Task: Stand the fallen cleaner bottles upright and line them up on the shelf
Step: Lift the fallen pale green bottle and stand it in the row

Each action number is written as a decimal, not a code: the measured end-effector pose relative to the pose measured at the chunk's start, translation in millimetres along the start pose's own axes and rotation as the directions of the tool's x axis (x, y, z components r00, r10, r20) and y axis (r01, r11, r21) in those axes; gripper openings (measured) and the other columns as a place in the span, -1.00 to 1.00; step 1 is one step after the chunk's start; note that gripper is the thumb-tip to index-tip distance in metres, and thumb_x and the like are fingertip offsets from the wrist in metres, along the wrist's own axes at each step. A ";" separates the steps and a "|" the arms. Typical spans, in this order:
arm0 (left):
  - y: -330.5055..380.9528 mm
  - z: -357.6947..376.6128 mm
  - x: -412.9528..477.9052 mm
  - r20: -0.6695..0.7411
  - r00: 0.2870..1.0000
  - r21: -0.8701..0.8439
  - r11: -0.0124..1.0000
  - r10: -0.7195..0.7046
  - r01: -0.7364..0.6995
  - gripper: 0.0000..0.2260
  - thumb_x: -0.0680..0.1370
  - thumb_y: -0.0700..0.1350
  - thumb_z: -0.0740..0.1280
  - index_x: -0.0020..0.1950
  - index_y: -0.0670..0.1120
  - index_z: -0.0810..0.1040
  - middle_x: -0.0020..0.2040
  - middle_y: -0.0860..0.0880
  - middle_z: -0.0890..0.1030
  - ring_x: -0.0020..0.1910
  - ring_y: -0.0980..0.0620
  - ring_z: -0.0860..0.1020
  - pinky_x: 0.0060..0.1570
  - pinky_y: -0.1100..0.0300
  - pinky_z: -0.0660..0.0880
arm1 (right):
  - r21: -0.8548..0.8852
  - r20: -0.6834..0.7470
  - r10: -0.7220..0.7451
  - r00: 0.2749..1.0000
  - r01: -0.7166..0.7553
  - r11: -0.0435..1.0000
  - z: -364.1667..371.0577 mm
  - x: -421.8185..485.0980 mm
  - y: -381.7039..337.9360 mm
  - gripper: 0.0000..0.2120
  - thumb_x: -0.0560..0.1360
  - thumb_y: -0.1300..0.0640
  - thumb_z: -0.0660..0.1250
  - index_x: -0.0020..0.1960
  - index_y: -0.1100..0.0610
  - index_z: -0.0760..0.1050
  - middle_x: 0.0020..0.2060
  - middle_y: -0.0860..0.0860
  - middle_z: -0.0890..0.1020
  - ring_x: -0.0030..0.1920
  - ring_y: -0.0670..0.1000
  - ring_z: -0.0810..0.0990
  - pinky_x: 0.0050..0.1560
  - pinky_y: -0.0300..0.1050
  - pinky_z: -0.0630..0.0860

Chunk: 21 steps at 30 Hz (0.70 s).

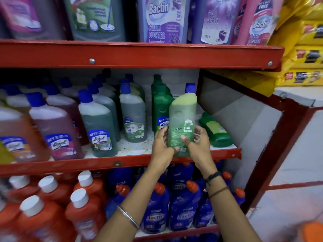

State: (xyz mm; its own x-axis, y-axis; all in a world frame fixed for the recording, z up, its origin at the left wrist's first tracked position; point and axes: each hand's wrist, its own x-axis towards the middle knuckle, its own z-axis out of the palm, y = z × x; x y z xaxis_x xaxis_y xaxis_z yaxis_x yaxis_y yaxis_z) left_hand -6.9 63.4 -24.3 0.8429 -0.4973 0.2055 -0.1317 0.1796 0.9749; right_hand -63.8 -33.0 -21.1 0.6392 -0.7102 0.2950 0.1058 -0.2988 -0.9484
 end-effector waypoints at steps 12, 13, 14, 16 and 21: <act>0.5 -104.6 -6.5 -0.177 0.971 0.131 0.982 0.160 -0.138 -0.39 0.35 -0.45 0.36 0.32 -0.10 0.29 0.19 -0.09 0.52 0.16 0.02 0.54 0.15 0.20 0.51 | 0.116 0.258 -0.130 0.957 0.103 0.988 91.9 -16.9 -15.7 -0.50 0.40 0.32 0.40 0.24 0.07 0.28 0.21 0.12 0.49 0.17 0.03 0.54 0.19 -0.03 0.54; -0.5 -110.2 -4.9 -0.177 0.971 0.144 0.980 0.161 -0.136 -0.41 0.37 -0.43 0.36 0.33 -0.11 0.29 0.21 -0.11 0.52 0.20 0.00 0.53 0.18 0.15 0.50 | 0.125 0.272 -0.122 0.955 0.091 0.988 96.4 -15.1 -14.8 -0.50 0.42 0.33 0.39 0.25 0.09 0.28 0.20 0.11 0.49 0.17 0.02 0.54 0.19 -0.04 0.55; -1.3 -116.1 -3.0 -0.172 0.972 0.158 0.978 0.161 -0.134 -0.42 0.39 -0.41 0.36 0.34 -0.11 0.28 0.24 -0.12 0.51 0.22 -0.01 0.51 0.21 0.12 0.49 | 0.130 0.280 -0.115 0.953 0.081 0.988 101.2 -13.3 -13.4 -0.51 0.42 0.34 0.38 0.26 0.10 0.28 0.20 0.11 0.49 0.17 0.02 0.54 0.20 -0.04 0.54; -1.7 -122.9 0.0 -0.163 0.973 0.191 0.973 0.160 -0.128 -0.43 0.41 -0.40 0.34 0.36 -0.11 0.26 0.26 -0.15 0.48 0.24 -0.02 0.50 0.25 0.08 0.47 | 0.127 0.293 -0.105 0.950 0.070 0.989 107.0 -9.5 -8.4 -0.51 0.43 0.33 0.38 0.26 0.10 0.27 0.21 0.10 0.48 0.20 0.03 0.52 0.22 -0.05 0.53; -12.7 -128.5 2.7 -0.146 0.974 0.256 0.958 0.172 -0.131 -0.41 0.42 -0.42 0.31 0.39 -0.10 0.25 0.27 -0.07 0.46 0.20 0.05 0.51 0.17 0.22 0.48 | 0.141 0.261 -0.085 0.962 0.049 0.989 113.7 -10.8 5.0 -0.51 0.39 0.36 0.41 0.23 0.13 0.30 0.18 0.09 0.51 0.18 0.02 0.55 0.10 -0.28 0.56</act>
State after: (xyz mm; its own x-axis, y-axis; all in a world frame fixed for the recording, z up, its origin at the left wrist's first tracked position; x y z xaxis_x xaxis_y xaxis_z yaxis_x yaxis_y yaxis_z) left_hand 64.1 168.9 -47.1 0.8747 -0.3296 0.3554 -0.3699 0.0199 0.9289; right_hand 16.5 45.6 -42.2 0.8044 -0.4912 0.3342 0.2434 -0.2407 -0.9396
